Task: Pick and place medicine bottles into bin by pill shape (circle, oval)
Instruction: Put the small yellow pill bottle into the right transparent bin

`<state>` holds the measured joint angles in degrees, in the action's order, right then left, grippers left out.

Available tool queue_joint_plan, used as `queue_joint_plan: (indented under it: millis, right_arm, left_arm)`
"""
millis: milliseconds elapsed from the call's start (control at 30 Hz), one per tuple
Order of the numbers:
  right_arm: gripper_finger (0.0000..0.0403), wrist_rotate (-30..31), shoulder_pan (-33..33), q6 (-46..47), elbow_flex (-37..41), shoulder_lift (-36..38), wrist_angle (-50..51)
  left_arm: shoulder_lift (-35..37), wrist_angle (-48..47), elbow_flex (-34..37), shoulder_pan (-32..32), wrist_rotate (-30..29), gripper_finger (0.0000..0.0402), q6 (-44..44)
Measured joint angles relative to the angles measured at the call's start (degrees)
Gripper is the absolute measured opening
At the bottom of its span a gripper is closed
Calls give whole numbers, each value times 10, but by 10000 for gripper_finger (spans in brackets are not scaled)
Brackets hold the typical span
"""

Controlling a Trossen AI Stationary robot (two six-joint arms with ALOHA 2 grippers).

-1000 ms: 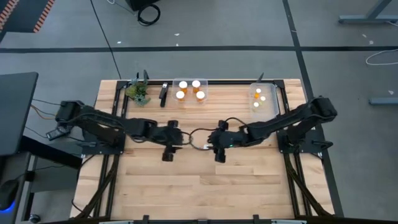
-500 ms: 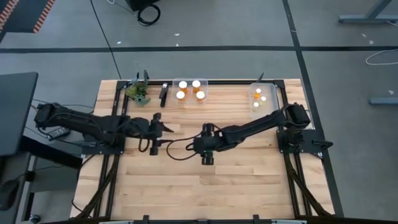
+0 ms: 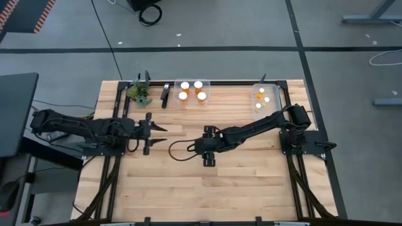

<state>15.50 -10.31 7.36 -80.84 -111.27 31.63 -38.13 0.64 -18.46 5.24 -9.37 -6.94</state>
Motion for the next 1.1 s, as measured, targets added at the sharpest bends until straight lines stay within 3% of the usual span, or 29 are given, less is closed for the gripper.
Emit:
queue_joint_plan:
  millis: [67,400,1100]
  right_arm:
    - [229,3,0,1,6,2,5]
    - [229,0,0,12,10,5,10]
    - [215,-12,0,43,56,5,-6]
  left_arm:
    - [2,40,10,0,0,190,-2]
    - [71,8,33,-11,-9,179,-2]
    - [78,-2,32,-5,-9,172,1]
